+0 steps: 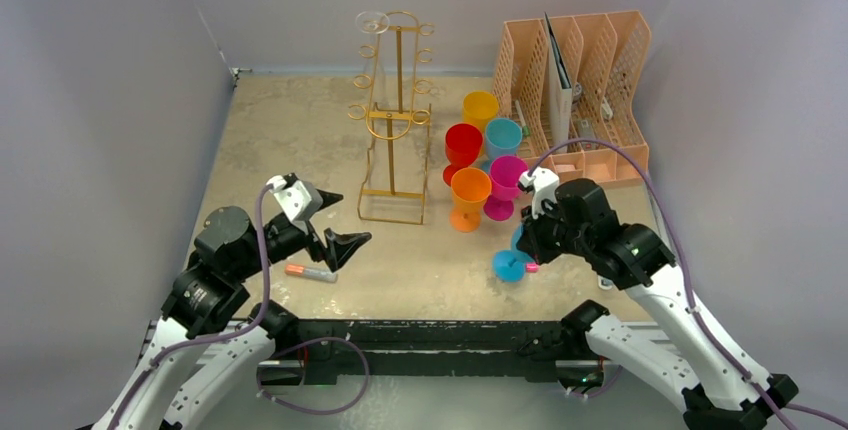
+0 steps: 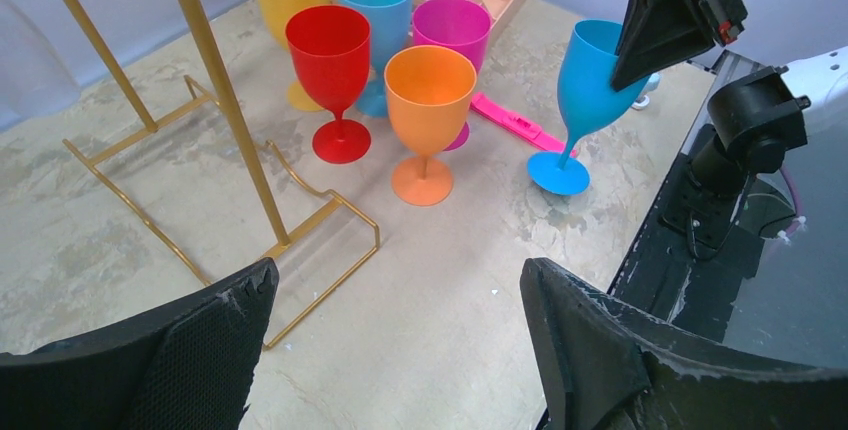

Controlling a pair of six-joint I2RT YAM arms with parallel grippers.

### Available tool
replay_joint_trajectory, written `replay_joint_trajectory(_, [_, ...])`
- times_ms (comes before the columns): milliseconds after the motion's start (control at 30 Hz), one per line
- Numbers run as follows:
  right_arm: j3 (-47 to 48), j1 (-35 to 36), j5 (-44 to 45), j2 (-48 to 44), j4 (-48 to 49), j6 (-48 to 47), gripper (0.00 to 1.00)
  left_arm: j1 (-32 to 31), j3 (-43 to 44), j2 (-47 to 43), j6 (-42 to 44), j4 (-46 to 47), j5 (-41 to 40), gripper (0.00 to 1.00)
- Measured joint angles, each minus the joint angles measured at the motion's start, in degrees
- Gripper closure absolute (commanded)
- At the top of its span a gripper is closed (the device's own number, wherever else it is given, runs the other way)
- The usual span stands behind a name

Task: Take the wine glass off the wine glass rack
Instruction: Place the wine glass at the center of the board.

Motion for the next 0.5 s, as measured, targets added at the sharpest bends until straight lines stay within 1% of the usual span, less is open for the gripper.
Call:
replay_joint_trajectory(200, [-3.9, 0.9, 3.6, -0.4, 4.6, -1.5, 1.00, 0.0, 0.1, 1.0, -0.2, 0.0, -0.7, 0.10])
replay_joint_trajectory(500, [-4.2, 4.1, 6.7, 4.0, 11.6, -3.9, 1.00, 0.0, 0.1, 0.9, -0.2, -0.3, -1.4, 0.09])
